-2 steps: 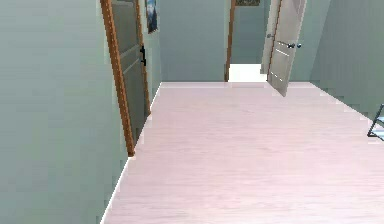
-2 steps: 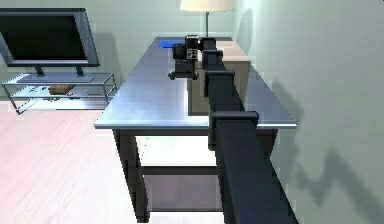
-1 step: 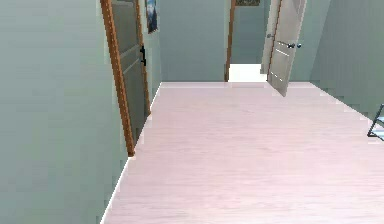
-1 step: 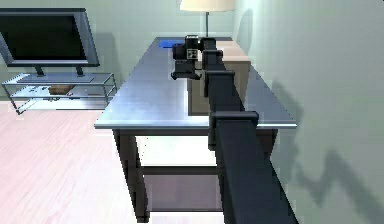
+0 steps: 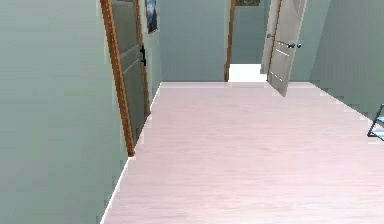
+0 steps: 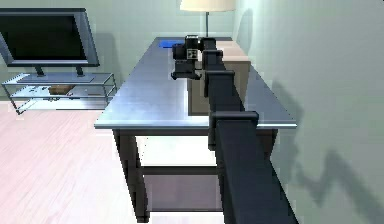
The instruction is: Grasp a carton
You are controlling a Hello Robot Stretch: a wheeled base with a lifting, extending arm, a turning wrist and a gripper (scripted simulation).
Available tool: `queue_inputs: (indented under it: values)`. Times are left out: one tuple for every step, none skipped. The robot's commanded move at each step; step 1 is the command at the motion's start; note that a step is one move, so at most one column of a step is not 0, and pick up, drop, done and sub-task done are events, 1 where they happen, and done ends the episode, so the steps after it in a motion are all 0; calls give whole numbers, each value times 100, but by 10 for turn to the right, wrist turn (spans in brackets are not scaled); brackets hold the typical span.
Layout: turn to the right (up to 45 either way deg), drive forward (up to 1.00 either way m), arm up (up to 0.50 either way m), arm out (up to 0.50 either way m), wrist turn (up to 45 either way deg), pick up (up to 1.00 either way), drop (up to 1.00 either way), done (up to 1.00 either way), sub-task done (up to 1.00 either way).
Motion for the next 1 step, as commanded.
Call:
queue_inputs:
  values:
    - [0,0,0,0,0,0,0,100,0]
